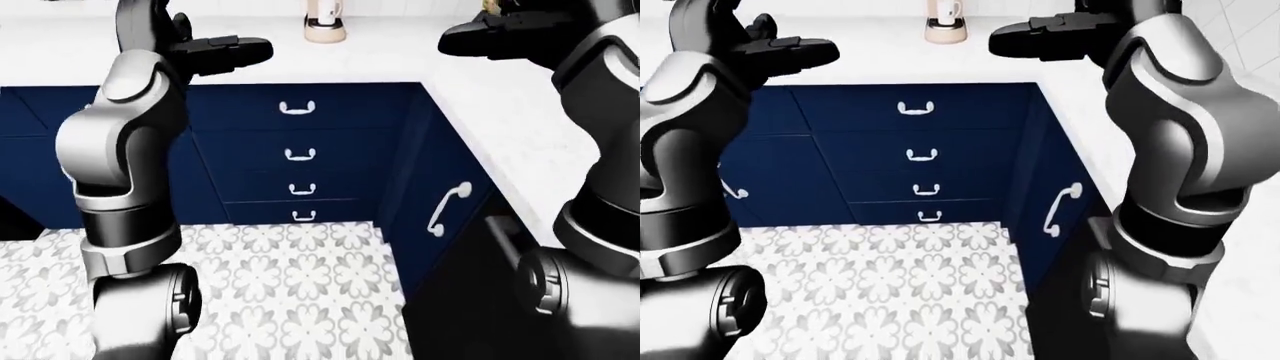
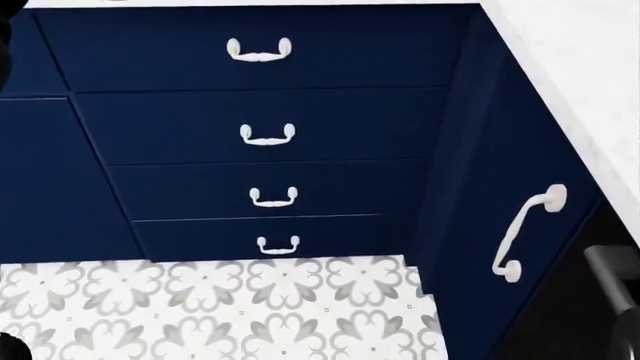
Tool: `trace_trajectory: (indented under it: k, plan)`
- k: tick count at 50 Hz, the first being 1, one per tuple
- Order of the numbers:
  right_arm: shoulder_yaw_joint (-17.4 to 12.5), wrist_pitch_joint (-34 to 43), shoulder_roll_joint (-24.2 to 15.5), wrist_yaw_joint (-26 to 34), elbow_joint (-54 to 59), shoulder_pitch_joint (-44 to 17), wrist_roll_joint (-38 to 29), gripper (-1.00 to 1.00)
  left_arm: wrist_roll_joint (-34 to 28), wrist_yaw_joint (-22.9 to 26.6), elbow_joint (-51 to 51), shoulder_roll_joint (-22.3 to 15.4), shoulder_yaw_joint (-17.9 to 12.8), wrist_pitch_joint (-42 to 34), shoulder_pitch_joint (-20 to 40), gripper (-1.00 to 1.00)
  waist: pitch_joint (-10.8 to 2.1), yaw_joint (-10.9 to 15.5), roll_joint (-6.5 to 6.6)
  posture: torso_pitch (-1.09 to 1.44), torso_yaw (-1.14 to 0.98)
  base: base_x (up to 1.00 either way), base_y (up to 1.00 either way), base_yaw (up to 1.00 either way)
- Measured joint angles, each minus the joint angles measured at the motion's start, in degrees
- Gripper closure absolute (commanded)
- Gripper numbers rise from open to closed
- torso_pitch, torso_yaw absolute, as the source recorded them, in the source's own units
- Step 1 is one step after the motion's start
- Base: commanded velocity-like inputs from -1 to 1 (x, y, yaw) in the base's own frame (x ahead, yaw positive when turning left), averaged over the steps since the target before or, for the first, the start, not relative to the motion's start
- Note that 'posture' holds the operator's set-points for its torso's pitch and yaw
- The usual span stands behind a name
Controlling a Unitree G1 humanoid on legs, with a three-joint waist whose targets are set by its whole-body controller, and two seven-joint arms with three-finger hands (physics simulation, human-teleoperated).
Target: Press the button on the coffee machine to serve coffee.
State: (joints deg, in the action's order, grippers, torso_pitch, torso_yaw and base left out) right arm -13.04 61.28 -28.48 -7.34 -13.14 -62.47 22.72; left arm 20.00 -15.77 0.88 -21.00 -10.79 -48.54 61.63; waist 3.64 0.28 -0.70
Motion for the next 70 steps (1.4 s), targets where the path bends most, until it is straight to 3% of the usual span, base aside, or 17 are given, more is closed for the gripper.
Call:
trace_trajectory:
  k: [13,24,29,35,37,41,45,48,49,51,54,60,62,63,65,67,70]
  plan:
    - [-0.2,0.1,-2.3,0.9,5.0,-6.9,0.7,-1.00,2.1,0.1,8.7,-4.0,-1.1,2.0,8.9,-1.00,0.10,0.2,0.22,0.00,0.00,0.00,0.00,0.00]
    - [-0.2,0.6,-3.0,0.6,6.6,-8.2,1.5,-1.00,2.8,-0.2,8.7,-4.1,-0.6,2.6,8.5,-1.00,0.22,0.1,0.21,0.00,0.00,0.00,0.00,0.00]
    - [0.0,0.8,-2.6,0.4,7.4,-7.7,1.8,-1.00,2.9,-0.1,9.3,-3.6,-0.4,2.3,7.6,-1.00,1.49,0.1,0.22,0.00,0.00,0.30,0.00,0.00]
    - [-0.4,0.0,-3.1,0.2,5.9,-8.1,2.5,-1.00,2.9,-0.4,7.9,-4.0,-1.1,2.5,8.0,-1.00,0.50,0.3,-2.25,0.00,0.00,0.51,0.00,0.00]
    - [-1.0,-0.4,-3.4,0.0,5.8,-7.8,2.5,-1.00,3.2,-0.3,7.1,-3.6,-0.6,2.5,8.0,-1.00,0.32,0.0,-1.32,0.00,0.00,0.52,0.00,0.00]
    - [-1.3,-0.3,-3.6,-0.6,6.2,-7.8,2.2,-1.00,3.7,0.1,7.4,-3.4,0.0,2.5,8.1,-1.00,-0.53,-0.2,-1.06,0.00,0.00,0.52,0.00,0.00]
    - [-1.2,-0.6,-3.7,-0.6,5.8,-7.8,2.6,-1.00,3.7,0.0,7.6,-3.4,-0.2,2.7,8.2,-1.00,0.01,-1.0,1.55,0.00,0.00,0.52,0.00,0.00]
    - [-1.0,-0.5,-3.7,-0.6,6.3,-8.0,2.7,-1.00,3.7,0.0,8.0,-3.6,-0.2,2.6,8.3,-1.00,-0.32,-1.3,4.53,0.00,0.00,0.52,0.00,0.00]
    - [-0.7,-0.4,-3.2,-0.6,6.3,-7.5,2.8,-1.00,3.7,-0.1,8.0,-3.8,-0.5,2.6,7.9,-1.00,0.20,-0.9,3.96,0.00,0.00,0.52,0.00,0.00]
    - [0.3,0.3,-2.8,-0.4,6.6,-7.0,3.3,-1.00,3.5,-0.4,8.5,-4.0,-1.1,2.0,6.9,-1.00,1.10,-0.4,4.29,0.00,0.00,0.52,0.00,0.00]
    - [0.4,0.9,-2.9,-0.2,6.8,-7.2,3.8,-1.00,3.4,-0.8,8.5,-4.1,-1.2,1.2,7.0,-1.00,0.25,0.1,3.37,0.00,0.00,0.52,0.00,0.00]
    - [-0.3,-0.6,-3.3,-0.4,5.6,-8.5,3.7,-1.00,3.6,-0.7,7.3,-4.2,-1.2,2.1,8.2,-1.00,-0.80,1.6,-0.43,0.00,0.00,0.52,0.00,0.00]
    - [-0.3,-0.9,-3.4,-0.4,5.5,-8.5,3.8,-1.00,3.6,-0.7,7.1,-4.2,-1.2,2.4,8.5,-1.00,-1.13,1.4,-2.64,0.00,0.00,0.53,0.00,0.00]
    - [-0.6,-1.0,-3.5,-0.4,5.6,-7.9,3.8,-1.00,3.6,-0.7,7.1,-3.7,-1.0,2.8,8.1,-1.00,-0.30,1.0,-2.14,0.00,0.00,0.52,0.00,0.00]
    - [-0.7,-0.5,-3.5,-0.6,6.4,-6.7,3.6,-1.00,3.8,-0.4,8.2,-2.9,0.0,2.7,7.2,-1.00,1.22,0.5,-2.78,0.00,0.00,0.52,0.00,0.00]
    - [-0.6,0.1,-3.4,-0.8,7.2,-6.7,3.3,-1.00,4.1,-0.1,9.2,-2.8,0.6,1.9,6.9,-1.00,0.77,0.2,-2.78,0.00,0.00,0.52,0.00,0.00]
    - [-0.7,-0.2,-3.4,-0.8,6.5,-7.0,3.3,-1.00,4.2,-0.1,8.8,-3.1,0.1,1.5,7.2,-1.00,0.12,-0.2,-1.36,0.00,0.00,0.52,0.00,0.00]
